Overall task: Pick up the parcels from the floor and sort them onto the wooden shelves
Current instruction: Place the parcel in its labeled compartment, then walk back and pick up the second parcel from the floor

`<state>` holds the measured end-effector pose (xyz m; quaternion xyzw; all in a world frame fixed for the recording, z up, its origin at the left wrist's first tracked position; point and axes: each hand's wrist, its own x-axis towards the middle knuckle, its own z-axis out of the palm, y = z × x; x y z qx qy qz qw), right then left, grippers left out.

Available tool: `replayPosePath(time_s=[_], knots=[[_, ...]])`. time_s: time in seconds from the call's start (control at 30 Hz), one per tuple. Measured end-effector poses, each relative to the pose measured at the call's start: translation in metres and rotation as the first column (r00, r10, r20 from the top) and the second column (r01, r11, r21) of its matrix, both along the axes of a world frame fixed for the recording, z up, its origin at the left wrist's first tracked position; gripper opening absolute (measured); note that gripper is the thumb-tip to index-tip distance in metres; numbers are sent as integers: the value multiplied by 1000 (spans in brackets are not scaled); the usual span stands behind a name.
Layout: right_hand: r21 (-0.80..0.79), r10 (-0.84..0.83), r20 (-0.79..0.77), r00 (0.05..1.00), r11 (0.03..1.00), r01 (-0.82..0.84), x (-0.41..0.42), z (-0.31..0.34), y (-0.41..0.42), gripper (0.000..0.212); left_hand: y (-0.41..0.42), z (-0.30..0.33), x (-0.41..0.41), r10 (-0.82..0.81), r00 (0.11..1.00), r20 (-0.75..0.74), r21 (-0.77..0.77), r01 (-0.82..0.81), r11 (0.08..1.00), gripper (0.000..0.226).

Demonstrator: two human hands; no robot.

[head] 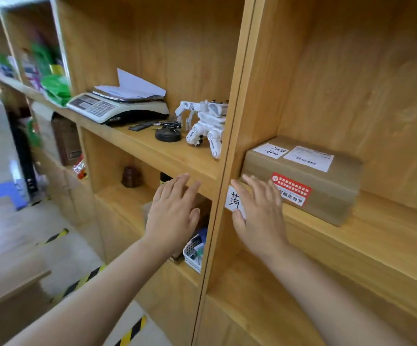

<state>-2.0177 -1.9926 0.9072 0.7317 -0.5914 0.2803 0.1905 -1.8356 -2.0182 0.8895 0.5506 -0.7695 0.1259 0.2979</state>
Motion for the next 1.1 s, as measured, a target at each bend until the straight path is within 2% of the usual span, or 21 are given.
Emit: replayPosePath(time_s=[0.27,0.53,0.83,1.1], knots=[[152,184,-77,980,974,-171,80,-36,2,55,42,-37,78,219,975,29,72,-221,973,61],[232,443,-104,891,882,-411,202,-54,35,58,133,-60,193,440,898,3,145,-436,888,63],[283,715,-77,695,684,-673,359,-60,140,59,286,-69,323,699,713,-56,213,-676,706,58],[353,880,-39,474,456,-817,467,-58,266,60,452,-62,398,874,486,-19,223,-850,477,59]])
